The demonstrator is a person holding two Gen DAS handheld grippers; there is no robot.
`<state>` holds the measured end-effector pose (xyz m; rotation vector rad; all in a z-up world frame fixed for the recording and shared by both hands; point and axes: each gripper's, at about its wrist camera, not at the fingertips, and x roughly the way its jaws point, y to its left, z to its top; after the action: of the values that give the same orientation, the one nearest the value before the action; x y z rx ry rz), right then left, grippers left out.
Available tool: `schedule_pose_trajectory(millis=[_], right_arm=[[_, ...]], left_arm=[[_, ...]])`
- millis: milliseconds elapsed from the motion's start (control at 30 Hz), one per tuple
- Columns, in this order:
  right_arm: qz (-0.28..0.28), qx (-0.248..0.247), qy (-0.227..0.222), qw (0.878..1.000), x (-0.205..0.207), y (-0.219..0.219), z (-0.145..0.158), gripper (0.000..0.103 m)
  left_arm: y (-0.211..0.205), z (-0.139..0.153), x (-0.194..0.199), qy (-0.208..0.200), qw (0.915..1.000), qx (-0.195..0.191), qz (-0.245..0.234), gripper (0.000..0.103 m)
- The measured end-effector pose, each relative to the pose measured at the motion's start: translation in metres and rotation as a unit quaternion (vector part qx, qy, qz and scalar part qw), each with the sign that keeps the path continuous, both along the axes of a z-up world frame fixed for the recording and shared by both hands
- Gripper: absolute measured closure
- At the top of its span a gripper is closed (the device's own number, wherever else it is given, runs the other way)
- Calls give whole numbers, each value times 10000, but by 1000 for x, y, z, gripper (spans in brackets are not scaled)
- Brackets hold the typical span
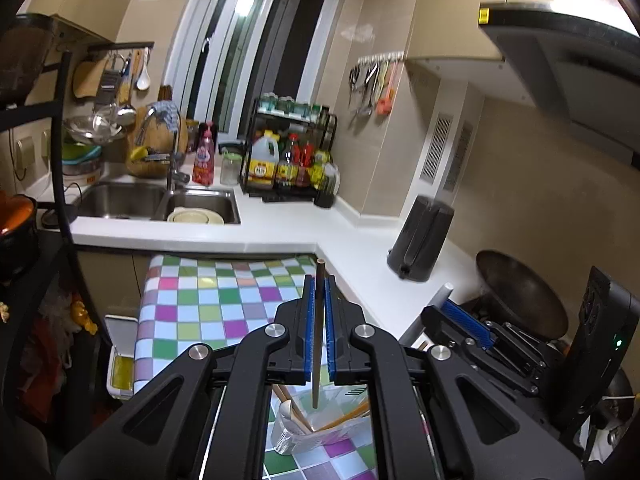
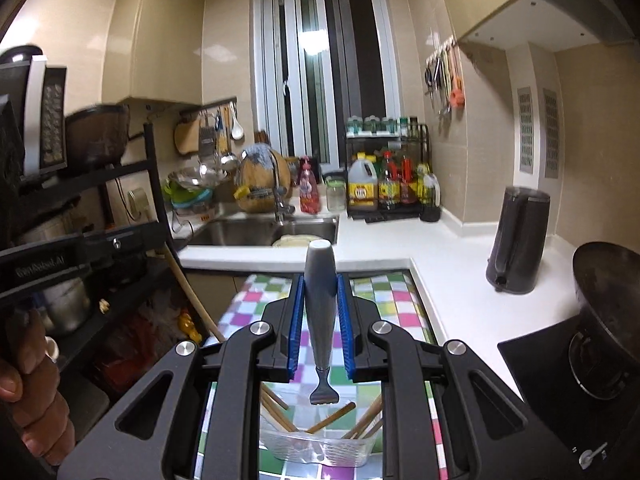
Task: Organize utensils
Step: 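Open the left tool to drop the chopstick in while the right tool drops the fork in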
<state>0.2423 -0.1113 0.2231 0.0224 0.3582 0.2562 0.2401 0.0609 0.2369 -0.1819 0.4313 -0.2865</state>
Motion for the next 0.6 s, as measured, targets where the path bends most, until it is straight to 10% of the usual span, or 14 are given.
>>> schedule_pose_trajectory(millis=[500, 600], right_arm=[[78, -156, 1032, 9945, 34, 0, -80, 85], [65, -156, 1019, 9947, 29, -2, -78, 78]], left_arm=[[-25, -72, 28, 772, 9950, 460, -442, 98], [-25, -73, 24, 785, 9950, 506, -366, 84]])
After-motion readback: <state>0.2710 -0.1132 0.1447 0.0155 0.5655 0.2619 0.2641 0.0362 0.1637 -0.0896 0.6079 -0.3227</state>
